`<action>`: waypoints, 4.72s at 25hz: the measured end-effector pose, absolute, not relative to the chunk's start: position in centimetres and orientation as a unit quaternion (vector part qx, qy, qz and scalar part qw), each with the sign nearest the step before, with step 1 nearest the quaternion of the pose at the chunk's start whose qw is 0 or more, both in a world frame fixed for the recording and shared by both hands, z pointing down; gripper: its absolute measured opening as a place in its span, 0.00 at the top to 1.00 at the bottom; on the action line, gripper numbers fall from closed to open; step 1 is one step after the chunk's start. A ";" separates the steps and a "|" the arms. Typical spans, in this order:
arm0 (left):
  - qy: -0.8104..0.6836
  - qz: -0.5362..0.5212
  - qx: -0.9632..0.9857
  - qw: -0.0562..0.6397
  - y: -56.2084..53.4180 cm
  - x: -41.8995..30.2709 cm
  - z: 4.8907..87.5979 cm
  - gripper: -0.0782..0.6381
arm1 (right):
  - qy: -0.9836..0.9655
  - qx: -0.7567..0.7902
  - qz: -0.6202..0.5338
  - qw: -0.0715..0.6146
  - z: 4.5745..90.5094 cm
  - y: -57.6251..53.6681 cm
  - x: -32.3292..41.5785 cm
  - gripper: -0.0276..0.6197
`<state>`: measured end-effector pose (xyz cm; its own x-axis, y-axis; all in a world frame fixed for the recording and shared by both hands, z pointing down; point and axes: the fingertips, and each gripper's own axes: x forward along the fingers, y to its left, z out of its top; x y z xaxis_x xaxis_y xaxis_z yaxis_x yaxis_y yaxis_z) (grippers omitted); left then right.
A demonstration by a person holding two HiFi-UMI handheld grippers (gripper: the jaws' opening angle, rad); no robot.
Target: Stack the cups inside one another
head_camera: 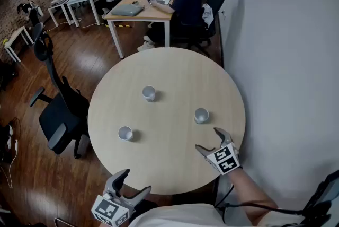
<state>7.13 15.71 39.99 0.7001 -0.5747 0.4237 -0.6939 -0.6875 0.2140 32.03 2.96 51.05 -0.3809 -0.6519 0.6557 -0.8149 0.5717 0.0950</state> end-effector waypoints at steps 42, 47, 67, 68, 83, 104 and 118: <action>-0.302 0.172 0.919 0.188 6.9 1.0 41.4 0.34 | -0.795 0.496 0.157 0.312 54.4 -16.4 26.3 0.41; -0.296 0.159 0.924 0.183 6.7 -0.8 41.4 0.34 | -0.807 0.492 0.150 0.290 52.4 -18.5 21.7 0.41; -0.237 0.154 0.939 0.197 2.7 -8.6 43.4 0.34 | -0.802 0.533 0.143 0.231 49.9 -27.5 11.3 0.41; -0.237 0.152 0.939 0.197 2.4 -8.8 43.4 0.35 | -0.800 0.534 0.143 0.231 49.9 -27.9 11.2 0.41; -0.237 0.142 0.939 0.205 0.5 -10.8 44.2 0.34 | -0.788 0.534 0.155 0.265 53.4 -29.2 10.4 0.38; -0.285 0.110 0.930 0.207 1.1 -10.8 42.8 0.32 | -0.871 0.340 0.138 0.326 53.4 -16.3 0.8 0.32; -0.319 0.105 0.920 0.203 4.1 -7.9 42.1 0.32 | -0.895 0.213 0.120 0.373 60.1 -7.0 -5.4 0.27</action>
<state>-7.86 4.07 42.07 0.7742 -0.5445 0.3227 -0.6298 -0.7138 0.3064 -5.44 -6.98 60.12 -0.6307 -0.2913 0.7193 -0.4698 0.8810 -0.0552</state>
